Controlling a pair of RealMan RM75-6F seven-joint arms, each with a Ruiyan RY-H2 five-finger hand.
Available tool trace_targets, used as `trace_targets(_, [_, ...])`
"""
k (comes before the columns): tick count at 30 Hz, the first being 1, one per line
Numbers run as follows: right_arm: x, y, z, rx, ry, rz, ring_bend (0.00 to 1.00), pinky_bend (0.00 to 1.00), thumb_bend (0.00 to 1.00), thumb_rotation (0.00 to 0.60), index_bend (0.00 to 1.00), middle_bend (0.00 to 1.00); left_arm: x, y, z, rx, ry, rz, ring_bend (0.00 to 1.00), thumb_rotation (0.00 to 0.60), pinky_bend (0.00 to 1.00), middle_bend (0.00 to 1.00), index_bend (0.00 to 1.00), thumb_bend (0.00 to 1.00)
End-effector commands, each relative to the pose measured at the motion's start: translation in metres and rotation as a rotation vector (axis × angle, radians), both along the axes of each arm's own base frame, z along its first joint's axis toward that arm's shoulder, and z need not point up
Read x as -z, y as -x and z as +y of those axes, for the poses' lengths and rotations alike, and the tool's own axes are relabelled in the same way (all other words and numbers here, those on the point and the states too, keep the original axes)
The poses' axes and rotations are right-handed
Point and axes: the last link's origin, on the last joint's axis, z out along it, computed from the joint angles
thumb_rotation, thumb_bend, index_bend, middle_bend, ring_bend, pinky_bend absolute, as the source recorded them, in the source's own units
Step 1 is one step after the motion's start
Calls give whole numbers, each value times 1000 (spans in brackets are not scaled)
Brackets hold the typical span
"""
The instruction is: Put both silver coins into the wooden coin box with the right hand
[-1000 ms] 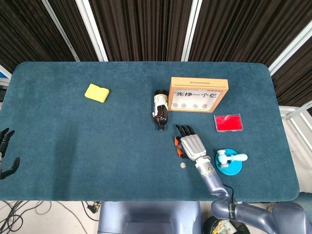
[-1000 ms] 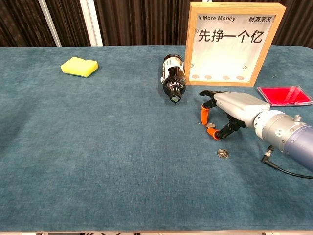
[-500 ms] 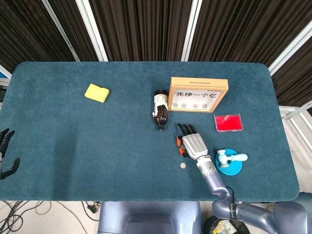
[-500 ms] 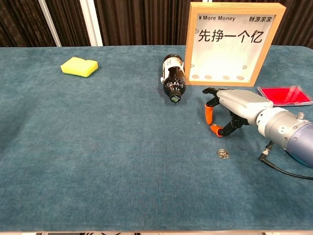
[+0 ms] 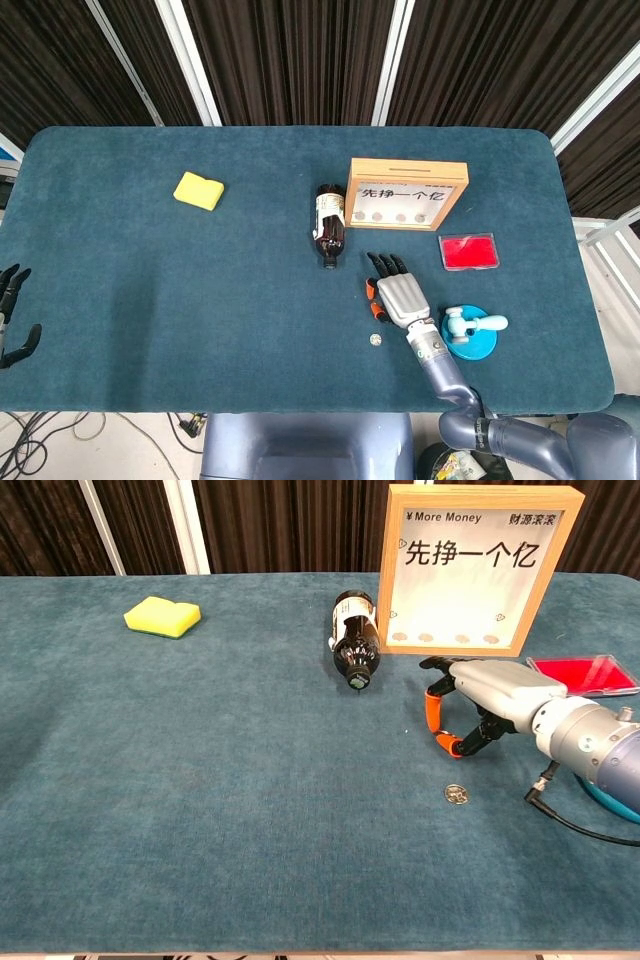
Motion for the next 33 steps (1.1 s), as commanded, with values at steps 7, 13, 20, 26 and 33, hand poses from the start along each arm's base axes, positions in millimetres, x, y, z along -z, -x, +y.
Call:
trace_targets(7, [-3, 3, 4, 1, -7, 10, 0, 0, 473, 600, 546, 2, 0, 0, 0, -3, 2, -4, 0, 600, 0, 0, 33, 396])
trace_targets(13, [-3, 5, 5, 3, -13, 18, 0, 0, 473, 600, 546, 3, 0, 0, 0, -4, 3, -6, 0, 600, 0, 0, 33, 396])
trace_targets(20, [-5, 6, 5, 10, -11, 20, 0, 0, 473, 600, 546, 3, 1, 0, -1, -6, 7, -13, 0, 600, 0, 0, 33, 396])
trace_targets(26, [-6, 6, 4, 10, -7, 26, 0, 0, 473, 600, 546, 2, 2, 0, -1, -8, 7, -13, 0, 600, 0, 0, 33, 396])
trace_targets(33, [-7, 9, 3, 14, -7, 35, 0, 0, 473, 600, 503, 2, 2, 0, -1, -9, 7, -13, 0, 600, 0, 0, 33, 396])
